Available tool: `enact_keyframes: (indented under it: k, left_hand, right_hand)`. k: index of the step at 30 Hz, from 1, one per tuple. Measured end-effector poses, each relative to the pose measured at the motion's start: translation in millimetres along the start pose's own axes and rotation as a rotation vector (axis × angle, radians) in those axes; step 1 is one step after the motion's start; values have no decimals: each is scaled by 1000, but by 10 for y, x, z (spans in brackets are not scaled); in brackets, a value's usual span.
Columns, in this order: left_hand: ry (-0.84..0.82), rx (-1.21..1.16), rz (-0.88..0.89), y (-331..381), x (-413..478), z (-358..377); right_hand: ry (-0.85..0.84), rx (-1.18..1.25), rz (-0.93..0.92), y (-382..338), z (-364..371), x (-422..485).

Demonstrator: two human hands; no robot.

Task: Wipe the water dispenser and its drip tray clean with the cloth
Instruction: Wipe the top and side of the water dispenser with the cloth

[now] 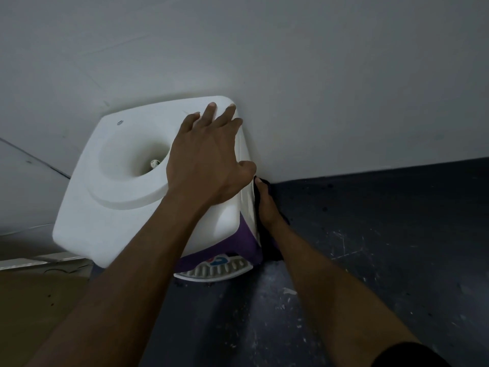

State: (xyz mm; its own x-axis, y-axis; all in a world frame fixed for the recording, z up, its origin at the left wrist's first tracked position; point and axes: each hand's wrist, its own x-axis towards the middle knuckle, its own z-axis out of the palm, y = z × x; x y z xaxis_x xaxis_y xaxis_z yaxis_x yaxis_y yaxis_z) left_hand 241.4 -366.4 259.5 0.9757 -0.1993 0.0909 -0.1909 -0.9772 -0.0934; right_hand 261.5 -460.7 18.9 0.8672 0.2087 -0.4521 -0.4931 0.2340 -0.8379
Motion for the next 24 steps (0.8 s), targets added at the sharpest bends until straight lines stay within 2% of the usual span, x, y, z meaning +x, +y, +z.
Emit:
enact_keyframes:
  k: [5,8,16,24]
  left_hand:
    - [1,1,2,3,5,15]
    - [6,1,-2,-4,13,13]
    - [11,8,9,-2,-1,2]
    - [-1,24,11,-5,7,13]
  right_hand:
    - [30,-78,171,113,-120,-172]
    - [31,-75,213,255,-174,-369]
    - [-34,14,134,690,-187,-1059]
    - [-110,47,-34,502,20,-1370]
